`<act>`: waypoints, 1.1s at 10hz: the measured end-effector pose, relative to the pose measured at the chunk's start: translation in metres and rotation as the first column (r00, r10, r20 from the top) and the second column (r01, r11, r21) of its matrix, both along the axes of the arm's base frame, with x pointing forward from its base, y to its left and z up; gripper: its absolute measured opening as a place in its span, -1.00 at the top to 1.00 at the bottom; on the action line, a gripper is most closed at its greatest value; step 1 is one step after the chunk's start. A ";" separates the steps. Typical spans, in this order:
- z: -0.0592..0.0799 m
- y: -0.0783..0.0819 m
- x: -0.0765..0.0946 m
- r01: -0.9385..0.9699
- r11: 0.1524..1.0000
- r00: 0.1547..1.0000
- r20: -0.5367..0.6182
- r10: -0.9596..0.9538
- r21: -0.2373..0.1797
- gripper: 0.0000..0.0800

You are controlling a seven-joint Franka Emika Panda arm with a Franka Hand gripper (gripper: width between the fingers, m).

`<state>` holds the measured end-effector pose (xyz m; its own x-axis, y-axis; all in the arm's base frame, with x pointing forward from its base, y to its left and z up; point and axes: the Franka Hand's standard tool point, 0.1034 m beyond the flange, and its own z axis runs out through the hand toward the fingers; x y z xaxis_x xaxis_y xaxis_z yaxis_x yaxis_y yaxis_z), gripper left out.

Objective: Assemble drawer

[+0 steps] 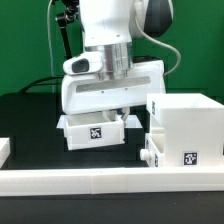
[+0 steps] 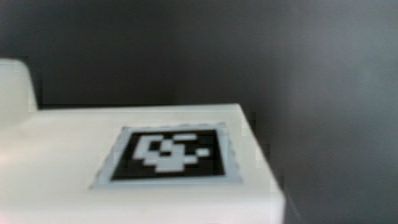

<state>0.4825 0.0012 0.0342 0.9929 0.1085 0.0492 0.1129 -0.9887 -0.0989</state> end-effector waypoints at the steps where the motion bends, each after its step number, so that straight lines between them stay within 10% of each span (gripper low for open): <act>1: -0.003 -0.003 -0.003 -0.019 1.000 1.000 0.003 0.019 -0.003 0.89; 11: 0.003 -0.025 0.009 -0.771 0.635 0.634 0.027 0.773 -0.057 0.89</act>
Offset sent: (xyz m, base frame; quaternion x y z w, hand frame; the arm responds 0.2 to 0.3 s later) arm 0.0000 0.0000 0.0000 0.0000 0.0000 -0.1938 0.9810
